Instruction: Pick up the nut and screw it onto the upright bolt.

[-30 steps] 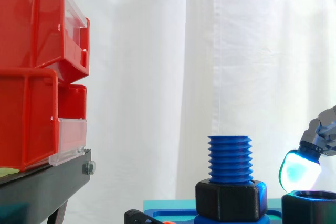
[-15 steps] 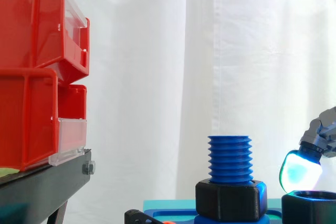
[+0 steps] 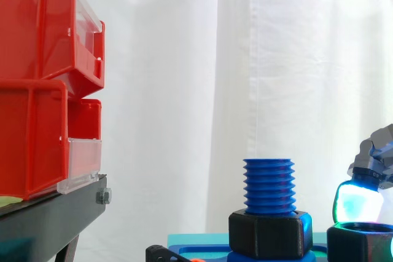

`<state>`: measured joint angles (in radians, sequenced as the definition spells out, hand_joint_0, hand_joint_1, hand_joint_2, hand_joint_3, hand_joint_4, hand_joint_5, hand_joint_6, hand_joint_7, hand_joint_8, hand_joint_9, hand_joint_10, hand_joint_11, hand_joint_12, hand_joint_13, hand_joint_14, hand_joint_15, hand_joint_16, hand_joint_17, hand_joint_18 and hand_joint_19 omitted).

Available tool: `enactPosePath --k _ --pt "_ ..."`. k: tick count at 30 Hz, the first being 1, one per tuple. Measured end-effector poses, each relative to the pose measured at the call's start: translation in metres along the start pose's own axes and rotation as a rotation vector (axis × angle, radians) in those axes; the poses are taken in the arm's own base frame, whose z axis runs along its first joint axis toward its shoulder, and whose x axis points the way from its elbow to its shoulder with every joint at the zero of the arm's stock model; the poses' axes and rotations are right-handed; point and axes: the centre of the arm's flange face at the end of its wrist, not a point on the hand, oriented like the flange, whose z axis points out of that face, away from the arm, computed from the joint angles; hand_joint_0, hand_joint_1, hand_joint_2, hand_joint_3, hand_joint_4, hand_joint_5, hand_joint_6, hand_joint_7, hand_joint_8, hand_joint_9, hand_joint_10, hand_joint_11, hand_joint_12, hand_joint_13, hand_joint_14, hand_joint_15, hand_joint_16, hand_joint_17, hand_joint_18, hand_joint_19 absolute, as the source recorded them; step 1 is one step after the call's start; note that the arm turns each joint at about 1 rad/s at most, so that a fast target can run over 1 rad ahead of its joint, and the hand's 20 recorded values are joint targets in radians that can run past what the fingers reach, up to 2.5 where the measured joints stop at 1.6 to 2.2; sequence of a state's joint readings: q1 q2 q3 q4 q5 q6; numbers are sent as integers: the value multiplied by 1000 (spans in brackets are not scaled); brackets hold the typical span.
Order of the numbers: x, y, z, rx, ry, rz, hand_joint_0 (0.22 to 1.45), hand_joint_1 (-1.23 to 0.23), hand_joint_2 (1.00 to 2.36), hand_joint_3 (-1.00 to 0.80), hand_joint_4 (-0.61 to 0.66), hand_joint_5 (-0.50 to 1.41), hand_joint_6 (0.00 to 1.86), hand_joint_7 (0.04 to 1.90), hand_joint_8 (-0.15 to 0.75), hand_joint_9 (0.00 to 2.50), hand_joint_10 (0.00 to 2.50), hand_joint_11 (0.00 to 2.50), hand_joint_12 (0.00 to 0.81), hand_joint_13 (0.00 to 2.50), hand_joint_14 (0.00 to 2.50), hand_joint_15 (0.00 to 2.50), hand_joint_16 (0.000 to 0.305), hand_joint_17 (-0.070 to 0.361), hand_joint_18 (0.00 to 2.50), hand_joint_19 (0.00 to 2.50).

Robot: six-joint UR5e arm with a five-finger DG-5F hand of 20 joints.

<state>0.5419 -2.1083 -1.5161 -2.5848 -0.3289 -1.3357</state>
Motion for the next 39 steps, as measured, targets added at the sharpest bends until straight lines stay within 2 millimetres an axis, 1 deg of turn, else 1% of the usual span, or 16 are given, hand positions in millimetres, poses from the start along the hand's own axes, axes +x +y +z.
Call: enactPosePath --k 10,18,23,34,39 --pt "0 0 0 -2 1 -1 525 -759 1000 -500 323 -198 502 1198 323 267 0 0 400 272 0 0 54 122 247 0" --pt "0 0 1 -3 1 -8 537 -735 1000 -500 320 -188 502 1254 324 296 0 0 397 298 0 0 53 119 274 0" --pt "-1 0 1 -4 1 -8 565 -698 1000 -500 311 -178 501 1308 321 313 0 0 389 311 0 0 52 116 288 0" --pt "-2 0 1 -4 2 -7 571 -687 1000 -500 309 -169 505 1352 322 334 0 0 388 329 0 0 51 114 305 0" --pt "-9 0 0 -8 2 -2 569 -688 1000 -500 310 -168 512 1343 324 340 0 0 388 332 0 0 51 114 311 0"
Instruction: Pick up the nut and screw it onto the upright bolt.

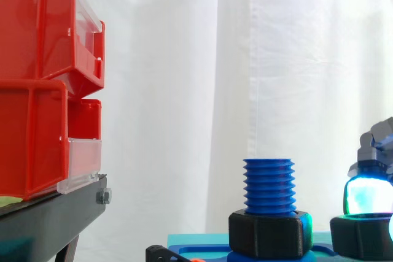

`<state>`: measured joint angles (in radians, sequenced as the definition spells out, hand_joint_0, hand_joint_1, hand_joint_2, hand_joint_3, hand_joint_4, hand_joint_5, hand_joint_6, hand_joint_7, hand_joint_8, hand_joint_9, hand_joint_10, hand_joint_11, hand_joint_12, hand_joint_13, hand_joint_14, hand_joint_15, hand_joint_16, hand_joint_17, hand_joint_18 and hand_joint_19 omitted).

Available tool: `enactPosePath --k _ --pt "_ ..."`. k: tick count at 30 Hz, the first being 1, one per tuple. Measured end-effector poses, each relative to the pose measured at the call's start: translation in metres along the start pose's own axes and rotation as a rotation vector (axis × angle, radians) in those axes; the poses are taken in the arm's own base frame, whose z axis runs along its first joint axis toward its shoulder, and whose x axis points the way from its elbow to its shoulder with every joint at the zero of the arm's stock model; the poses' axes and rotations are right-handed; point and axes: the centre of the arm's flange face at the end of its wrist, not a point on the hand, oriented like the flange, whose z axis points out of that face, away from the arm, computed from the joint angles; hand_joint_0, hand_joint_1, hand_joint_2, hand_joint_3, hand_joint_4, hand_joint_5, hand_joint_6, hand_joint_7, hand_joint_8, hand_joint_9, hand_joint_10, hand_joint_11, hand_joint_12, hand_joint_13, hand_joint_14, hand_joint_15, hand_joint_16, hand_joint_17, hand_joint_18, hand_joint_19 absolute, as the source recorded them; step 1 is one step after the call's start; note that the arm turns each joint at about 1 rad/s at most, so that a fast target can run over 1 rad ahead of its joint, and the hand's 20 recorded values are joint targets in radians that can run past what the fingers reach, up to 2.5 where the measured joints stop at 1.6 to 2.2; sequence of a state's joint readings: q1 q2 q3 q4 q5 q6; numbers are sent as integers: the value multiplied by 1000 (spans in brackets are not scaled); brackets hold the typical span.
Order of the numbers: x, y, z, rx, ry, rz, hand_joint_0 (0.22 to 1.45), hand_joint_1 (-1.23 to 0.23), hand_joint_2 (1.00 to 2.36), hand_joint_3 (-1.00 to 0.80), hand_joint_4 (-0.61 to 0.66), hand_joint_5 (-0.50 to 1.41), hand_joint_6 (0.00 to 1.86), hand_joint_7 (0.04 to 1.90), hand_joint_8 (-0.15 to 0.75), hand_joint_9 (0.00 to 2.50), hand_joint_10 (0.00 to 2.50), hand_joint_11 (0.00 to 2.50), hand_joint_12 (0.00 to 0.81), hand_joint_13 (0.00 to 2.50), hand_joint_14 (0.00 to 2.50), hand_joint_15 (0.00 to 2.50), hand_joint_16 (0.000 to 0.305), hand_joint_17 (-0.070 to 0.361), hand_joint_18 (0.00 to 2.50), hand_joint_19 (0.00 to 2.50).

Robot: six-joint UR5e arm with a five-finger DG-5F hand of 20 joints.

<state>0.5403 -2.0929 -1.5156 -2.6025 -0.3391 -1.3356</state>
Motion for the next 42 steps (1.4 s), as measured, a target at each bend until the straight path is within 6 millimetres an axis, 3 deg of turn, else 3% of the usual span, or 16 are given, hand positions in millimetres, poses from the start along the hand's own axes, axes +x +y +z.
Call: enactPosePath --k 9,18,28,37,42 --pt "-28 -1 -3 -16 15 -25 569 -690 1000 -500 314 -168 515 1341 325 343 0 0 388 332 0 0 51 114 313 0" --pt "-73 -8 -5 -22 28 -33 568 -688 1000 -500 313 -169 517 1343 325 343 0 0 389 337 0 0 51 114 316 0" --pt "-114 8 27 -124 27 22 567 -681 1000 -500 314 -169 517 1341 326 344 0 0 388 340 0 0 51 114 322 0" --pt "-119 16 51 -263 0 74 565 -676 1000 -500 314 -168 517 1337 327 344 0 0 387 345 0 0 51 114 326 0" --pt "-109 24 64 -331 -4 86 565 -674 1000 -500 315 -168 517 1336 327 343 0 0 386 351 0 0 51 114 328 0"
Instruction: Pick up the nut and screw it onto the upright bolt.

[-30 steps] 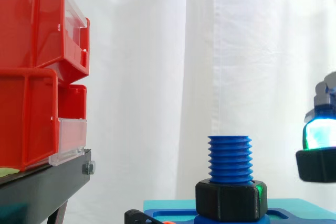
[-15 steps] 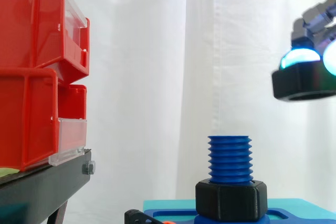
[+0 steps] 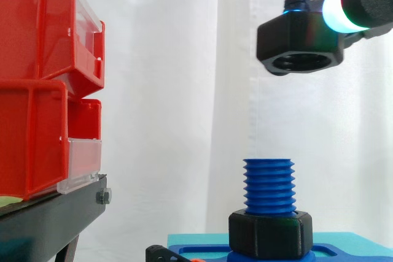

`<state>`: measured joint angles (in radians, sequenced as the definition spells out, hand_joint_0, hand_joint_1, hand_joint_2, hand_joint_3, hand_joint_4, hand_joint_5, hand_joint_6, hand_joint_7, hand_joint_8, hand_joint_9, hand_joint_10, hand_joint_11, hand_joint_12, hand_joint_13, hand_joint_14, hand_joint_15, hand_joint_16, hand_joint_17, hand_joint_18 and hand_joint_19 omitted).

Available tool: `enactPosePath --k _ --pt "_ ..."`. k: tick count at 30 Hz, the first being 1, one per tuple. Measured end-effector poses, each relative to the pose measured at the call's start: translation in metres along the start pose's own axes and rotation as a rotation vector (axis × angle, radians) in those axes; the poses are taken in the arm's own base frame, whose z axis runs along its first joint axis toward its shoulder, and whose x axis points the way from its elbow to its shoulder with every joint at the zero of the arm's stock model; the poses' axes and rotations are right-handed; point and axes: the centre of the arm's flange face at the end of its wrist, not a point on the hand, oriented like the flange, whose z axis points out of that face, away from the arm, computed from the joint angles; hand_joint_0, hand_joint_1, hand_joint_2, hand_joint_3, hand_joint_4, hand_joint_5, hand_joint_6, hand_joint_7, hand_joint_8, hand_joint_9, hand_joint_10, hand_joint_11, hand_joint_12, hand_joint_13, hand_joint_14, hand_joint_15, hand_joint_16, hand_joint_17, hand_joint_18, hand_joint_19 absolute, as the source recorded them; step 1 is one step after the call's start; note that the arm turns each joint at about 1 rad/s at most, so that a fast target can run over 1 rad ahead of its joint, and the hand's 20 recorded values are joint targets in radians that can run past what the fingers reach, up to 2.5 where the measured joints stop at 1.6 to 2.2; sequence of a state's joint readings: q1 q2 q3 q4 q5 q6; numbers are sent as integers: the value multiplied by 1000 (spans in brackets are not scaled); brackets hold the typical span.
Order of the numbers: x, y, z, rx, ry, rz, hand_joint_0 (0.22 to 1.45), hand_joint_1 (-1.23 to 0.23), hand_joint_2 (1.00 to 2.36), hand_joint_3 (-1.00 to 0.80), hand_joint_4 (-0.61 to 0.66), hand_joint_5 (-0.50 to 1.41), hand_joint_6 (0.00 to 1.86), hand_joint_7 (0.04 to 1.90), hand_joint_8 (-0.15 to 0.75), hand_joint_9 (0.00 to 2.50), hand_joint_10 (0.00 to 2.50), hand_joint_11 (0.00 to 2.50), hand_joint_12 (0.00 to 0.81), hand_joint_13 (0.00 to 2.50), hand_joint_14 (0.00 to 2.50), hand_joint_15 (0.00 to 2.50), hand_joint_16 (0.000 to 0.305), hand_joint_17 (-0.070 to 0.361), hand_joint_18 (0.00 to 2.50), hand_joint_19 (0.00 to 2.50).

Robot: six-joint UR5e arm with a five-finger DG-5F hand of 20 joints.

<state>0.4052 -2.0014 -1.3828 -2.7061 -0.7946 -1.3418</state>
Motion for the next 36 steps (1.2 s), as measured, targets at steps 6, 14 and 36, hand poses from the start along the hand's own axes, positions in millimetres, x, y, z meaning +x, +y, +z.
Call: enactPosePath --k 6,14,36 --pt "18 -5 27 -65 48 79 564 -672 1000 -500 317 -168 518 1335 328 343 0 0 387 354 0 0 51 114 334 0" --pt "27 -16 40 -98 105 206 564 -670 1000 -500 319 -167 518 1341 328 343 0 0 386 361 0 0 51 114 341 0" --pt "25 -52 46 -52 150 95 564 -663 1000 -500 318 -164 517 1339 329 349 0 0 383 383 0 0 50 114 370 0"
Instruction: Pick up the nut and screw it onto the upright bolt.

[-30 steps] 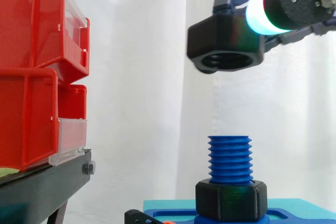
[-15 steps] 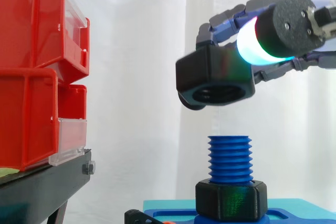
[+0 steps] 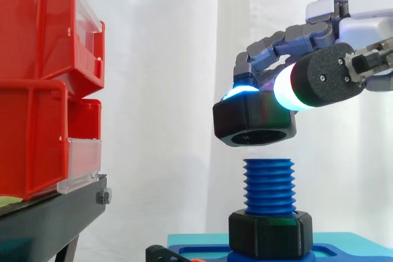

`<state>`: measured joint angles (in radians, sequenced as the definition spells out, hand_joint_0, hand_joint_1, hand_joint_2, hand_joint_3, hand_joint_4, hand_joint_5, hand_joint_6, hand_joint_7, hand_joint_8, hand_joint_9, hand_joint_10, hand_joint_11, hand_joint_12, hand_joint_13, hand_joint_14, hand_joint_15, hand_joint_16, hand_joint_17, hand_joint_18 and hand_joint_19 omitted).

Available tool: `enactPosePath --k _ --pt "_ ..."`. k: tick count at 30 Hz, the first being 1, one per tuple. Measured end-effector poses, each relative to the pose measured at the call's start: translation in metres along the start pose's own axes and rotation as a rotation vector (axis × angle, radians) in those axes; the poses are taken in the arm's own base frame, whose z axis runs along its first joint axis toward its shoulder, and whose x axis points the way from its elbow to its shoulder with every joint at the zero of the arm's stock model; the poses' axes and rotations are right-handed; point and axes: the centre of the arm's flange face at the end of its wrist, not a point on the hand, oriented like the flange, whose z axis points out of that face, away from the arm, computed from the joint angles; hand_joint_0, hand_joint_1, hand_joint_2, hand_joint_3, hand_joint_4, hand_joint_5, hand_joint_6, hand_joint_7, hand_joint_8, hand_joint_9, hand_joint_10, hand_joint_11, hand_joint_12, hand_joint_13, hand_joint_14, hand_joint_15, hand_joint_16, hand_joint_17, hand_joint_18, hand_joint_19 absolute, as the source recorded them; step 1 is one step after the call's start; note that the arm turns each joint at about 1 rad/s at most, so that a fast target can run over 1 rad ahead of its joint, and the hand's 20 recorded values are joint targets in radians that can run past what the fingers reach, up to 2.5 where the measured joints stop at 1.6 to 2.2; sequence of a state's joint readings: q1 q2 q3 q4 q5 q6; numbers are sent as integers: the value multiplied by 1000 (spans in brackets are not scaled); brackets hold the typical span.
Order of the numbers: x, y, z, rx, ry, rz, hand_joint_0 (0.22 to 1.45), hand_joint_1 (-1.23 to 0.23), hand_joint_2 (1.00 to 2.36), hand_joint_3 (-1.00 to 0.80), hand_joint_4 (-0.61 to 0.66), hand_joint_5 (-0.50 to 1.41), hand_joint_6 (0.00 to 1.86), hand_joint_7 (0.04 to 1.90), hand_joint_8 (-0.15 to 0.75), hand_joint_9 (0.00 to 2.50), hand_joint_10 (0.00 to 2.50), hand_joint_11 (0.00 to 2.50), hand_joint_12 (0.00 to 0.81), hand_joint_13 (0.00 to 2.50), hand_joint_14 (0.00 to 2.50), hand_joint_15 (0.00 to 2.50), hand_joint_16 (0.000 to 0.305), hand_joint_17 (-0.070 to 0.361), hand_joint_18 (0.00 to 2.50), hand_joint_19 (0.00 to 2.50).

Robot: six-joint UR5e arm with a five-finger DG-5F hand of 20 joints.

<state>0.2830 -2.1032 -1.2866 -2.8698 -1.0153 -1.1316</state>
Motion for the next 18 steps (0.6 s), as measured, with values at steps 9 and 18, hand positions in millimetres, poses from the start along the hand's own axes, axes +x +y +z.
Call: enactPosePath --k 9,18 --pt "-3 -8 3 -6 6 -8 563 -662 1000 -500 315 -164 516 1342 329 352 0 0 381 392 0 0 50 113 379 0" --pt "-1 -8 0 -19 36 -47 562 -663 1000 -500 312 -163 515 1337 331 359 0 0 380 397 0 0 50 113 392 0"
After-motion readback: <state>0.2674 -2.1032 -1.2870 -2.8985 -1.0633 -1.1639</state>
